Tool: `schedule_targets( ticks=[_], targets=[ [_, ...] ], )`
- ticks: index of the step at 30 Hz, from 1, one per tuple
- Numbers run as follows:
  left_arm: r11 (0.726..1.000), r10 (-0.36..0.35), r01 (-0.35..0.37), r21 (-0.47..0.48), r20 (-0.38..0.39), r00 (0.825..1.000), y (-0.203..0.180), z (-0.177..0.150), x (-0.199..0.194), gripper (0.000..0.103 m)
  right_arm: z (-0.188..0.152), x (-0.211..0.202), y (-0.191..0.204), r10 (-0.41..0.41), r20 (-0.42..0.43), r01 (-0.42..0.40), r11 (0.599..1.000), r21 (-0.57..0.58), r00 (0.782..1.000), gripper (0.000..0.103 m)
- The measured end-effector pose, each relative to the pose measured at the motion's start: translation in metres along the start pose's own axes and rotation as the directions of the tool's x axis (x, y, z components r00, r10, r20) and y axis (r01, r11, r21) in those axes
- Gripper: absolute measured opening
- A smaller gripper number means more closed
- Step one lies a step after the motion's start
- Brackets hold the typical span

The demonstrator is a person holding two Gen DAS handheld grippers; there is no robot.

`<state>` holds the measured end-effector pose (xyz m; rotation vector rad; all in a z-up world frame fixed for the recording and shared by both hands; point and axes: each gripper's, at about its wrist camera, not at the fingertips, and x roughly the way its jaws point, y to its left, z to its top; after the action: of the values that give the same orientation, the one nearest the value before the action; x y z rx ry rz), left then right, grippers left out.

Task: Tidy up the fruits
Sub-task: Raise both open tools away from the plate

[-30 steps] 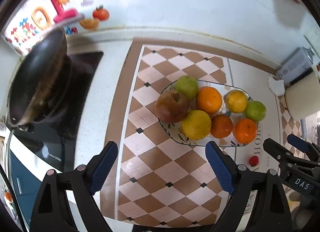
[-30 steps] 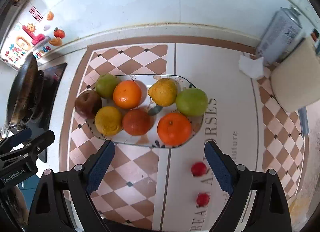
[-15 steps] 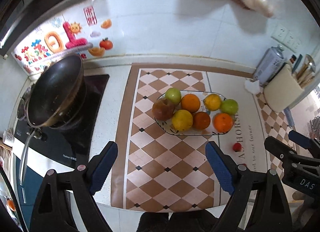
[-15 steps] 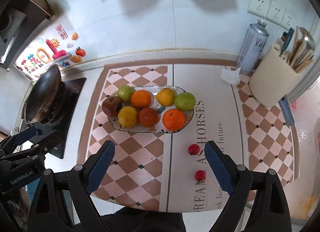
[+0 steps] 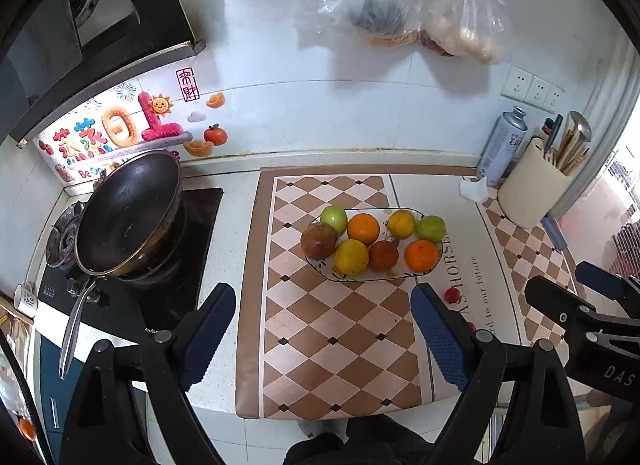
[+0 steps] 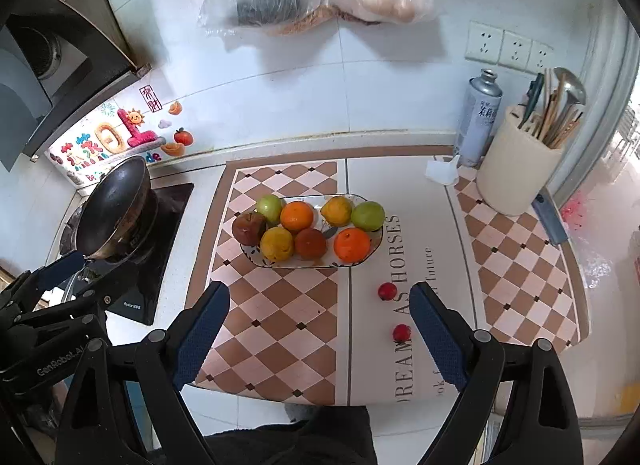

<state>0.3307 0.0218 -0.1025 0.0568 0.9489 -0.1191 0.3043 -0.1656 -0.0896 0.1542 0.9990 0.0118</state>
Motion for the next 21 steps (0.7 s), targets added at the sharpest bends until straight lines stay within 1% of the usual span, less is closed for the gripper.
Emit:
schedule_targets(
  ticks=[6, 11, 13, 15, 17, 18, 21],
  targets=[
    [1.000, -0.014, 0.014, 0.014, -0.001, 1.000, 0.003, -0.009, -0.005, 0.090, -0.010, -0.011, 0.004, -0.012, 0.013, 0.012, 1.000, 0.026, 1.000, 0.093],
    [1.000, -0.022, 0.022, 0.006, 0.012, 1.000, 0.005, -0.013, -0.008, 0.090, -0.019, -0.010, -0.003, 0.012, 0.012, -0.013, 0.998, 0.063, 1.000, 0.093],
    [1.000, -0.020, 0.020, -0.002, 0.005, 1.000, 0.005, -0.014, -0.006, 0.091, -0.021, -0.005, -0.012, 0.054, 0.005, -0.054, 0.995, 0.089, 0.999, 0.093],
    [1.000, -0.014, 0.013, -0.021, -0.007, 1.000, 0.004, -0.015, 0.000, 0.102, -0.020, 0.004, -0.023, 0.104, -0.008, -0.102, 0.989, 0.107, 0.995, 0.093],
    [0.999, 0.003, -0.003, -0.037, -0.015, 1.000, 0.002, -0.016, 0.007, 0.102, -0.021, 0.016, -0.038, 0.149, -0.030, -0.144, 0.981, 0.129, 0.988, 0.093],
    [0.999, 0.016, -0.017, -0.041, -0.023, 1.000, 0.000, -0.016, 0.012, 0.102, -0.021, 0.023, -0.047, 0.157, -0.040, -0.150, 0.978, 0.142, 0.987, 0.093],
    [0.998, 0.047, -0.049, -0.038, -0.068, 0.997, -0.011, -0.017, 0.034, 0.102, -0.028, 0.056, -0.083, 0.132, -0.092, -0.113, 0.977, 0.180, 0.987, 0.093]
  ],
)
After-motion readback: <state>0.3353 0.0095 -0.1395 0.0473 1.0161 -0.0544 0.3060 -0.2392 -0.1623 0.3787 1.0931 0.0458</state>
